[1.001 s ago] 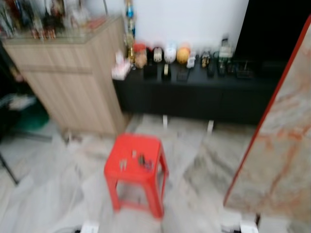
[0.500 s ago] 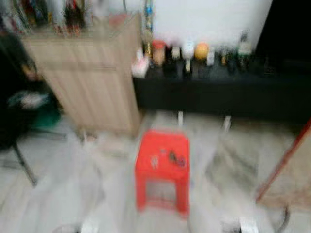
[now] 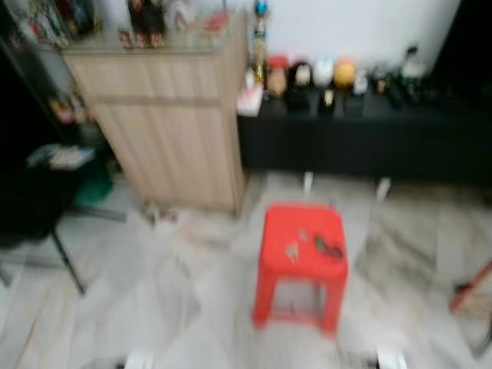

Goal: Hang keys on a hook

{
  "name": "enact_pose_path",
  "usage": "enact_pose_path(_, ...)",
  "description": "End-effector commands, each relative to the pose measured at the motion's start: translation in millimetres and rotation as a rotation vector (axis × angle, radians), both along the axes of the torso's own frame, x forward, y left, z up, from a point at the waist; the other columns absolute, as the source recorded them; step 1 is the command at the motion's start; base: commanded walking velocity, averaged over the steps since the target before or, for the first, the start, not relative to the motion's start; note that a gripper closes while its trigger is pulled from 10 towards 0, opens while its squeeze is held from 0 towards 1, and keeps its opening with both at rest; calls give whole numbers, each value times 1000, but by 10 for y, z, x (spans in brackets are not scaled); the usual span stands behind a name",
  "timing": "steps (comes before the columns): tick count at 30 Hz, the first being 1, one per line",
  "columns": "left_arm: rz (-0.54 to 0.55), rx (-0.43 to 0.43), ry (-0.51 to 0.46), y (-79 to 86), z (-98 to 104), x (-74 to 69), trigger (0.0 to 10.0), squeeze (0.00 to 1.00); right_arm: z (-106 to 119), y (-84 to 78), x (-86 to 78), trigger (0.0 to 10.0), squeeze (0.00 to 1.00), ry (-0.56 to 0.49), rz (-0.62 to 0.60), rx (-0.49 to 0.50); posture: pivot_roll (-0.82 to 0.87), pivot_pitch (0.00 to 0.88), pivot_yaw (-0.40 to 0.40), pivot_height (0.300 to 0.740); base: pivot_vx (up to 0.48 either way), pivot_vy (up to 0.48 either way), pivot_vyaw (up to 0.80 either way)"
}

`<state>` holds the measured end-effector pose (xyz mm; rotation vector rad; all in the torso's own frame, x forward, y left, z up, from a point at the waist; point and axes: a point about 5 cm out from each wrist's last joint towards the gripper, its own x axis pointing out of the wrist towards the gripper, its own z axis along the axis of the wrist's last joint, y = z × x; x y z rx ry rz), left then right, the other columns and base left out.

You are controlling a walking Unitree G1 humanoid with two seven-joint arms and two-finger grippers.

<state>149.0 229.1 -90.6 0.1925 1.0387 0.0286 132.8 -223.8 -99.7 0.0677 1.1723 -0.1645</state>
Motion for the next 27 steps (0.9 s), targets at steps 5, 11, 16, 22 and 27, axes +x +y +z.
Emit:
enact_pose_path(5, 12, 12, 23, 32, -26, -87, 10000, 0, 16, 7, 51, 10000, 0, -13, 4, -6, -22, 0, 9, 740, 0, 0, 0)
enact_pose_path(11, 18, 3, 27, 28, -28, -85, 10000, 0, 18, 7, 58, 10000, 0, -15, 4, -5, -20, 0, 7, 740, 0, 0, 0)
enact_pose_path(16, 11, 12, 32, 35, -27, -84, 10000, 0, 19, 9, 61, 10000, 0, -16, 3, -4, -22, 0, 8, 740, 0, 0, 0)
enact_pose_path(22, 21, 15, 29, 39, -26, -86, 10000, 0, 19, 13, 62, 10000, 0, -15, 10, -1, -20, 0, 7, 740, 265, 0, 0)
enact_pose_path(27, 24, 10, 28, 37, -26, -84, 10000, 0, 22, 19, 72, 10000, 0, -18, 38, 4, -21, 0, 8, 740, 343, 0, 86)
